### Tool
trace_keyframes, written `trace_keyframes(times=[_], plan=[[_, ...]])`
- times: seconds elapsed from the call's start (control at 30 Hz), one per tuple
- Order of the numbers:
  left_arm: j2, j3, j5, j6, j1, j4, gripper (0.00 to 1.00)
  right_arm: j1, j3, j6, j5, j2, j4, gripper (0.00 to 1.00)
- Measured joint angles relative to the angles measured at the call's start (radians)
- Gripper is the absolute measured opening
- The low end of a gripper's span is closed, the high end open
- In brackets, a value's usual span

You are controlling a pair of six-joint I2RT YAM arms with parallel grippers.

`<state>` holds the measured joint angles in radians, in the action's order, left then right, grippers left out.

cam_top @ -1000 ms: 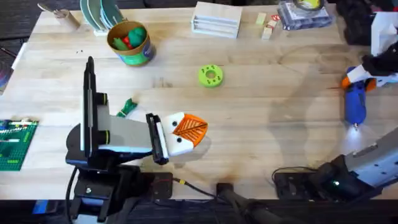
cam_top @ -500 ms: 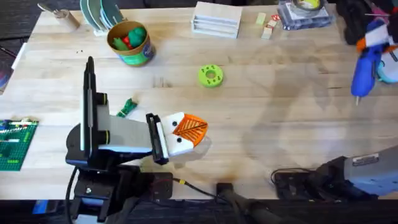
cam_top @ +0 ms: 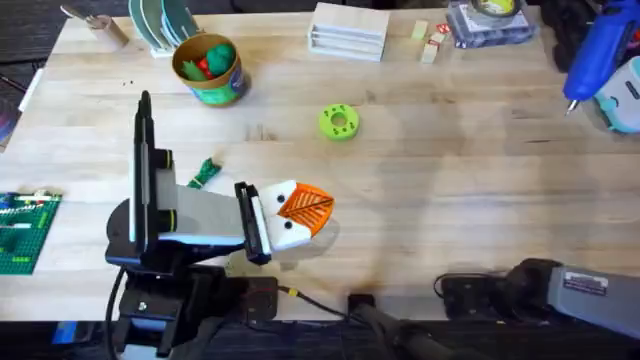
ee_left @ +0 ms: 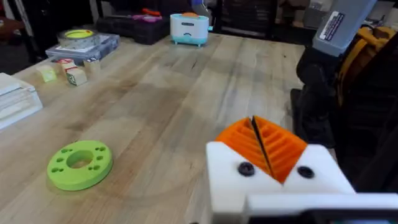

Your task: Pick up the gripper from the table and insert it into the empty holder that is missing its gripper. Then pick up a screw, insert it into the mounting hole, and use the screwdriver to tighten it. Finally, clean up the table by picking up the vegetable and placing it into the bucket.

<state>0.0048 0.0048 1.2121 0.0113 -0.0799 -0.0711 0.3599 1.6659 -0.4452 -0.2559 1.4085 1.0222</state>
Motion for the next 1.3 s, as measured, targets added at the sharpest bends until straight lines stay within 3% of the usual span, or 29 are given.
trace_keyframes(times=[0.17, 0.37, 0.57, 0.97, 1.3], plan=[[0.000, 0.000, 0.000, 0.000, 0.000, 0.000, 0.004, 0.000, -0.062, 0.001, -0.051, -0.101, -0.008, 0.026], [0.000, 0.000, 0.000, 0.000, 0.000, 0.000, 0.004, -0.027, -0.258, 0.015, -0.142, -0.239, -0.107, 0.026], [0.000, 0.000, 0.000, 0.000, 0.000, 0.000, 0.004, -0.123, -0.472, 0.107, -0.201, -0.412, -0.325, 0.026], [0.000, 0.000, 0.000, 0.000, 0.000, 0.000, 0.004, -0.467, -0.938, 0.418, -0.240, -0.707, -1.028, 0.026], [0.000, 0.000, 0.000, 0.000, 0.000, 0.000, 0.004, -0.775, -1.003, 0.511, -0.247, -0.685, -1.366, 0.026]])
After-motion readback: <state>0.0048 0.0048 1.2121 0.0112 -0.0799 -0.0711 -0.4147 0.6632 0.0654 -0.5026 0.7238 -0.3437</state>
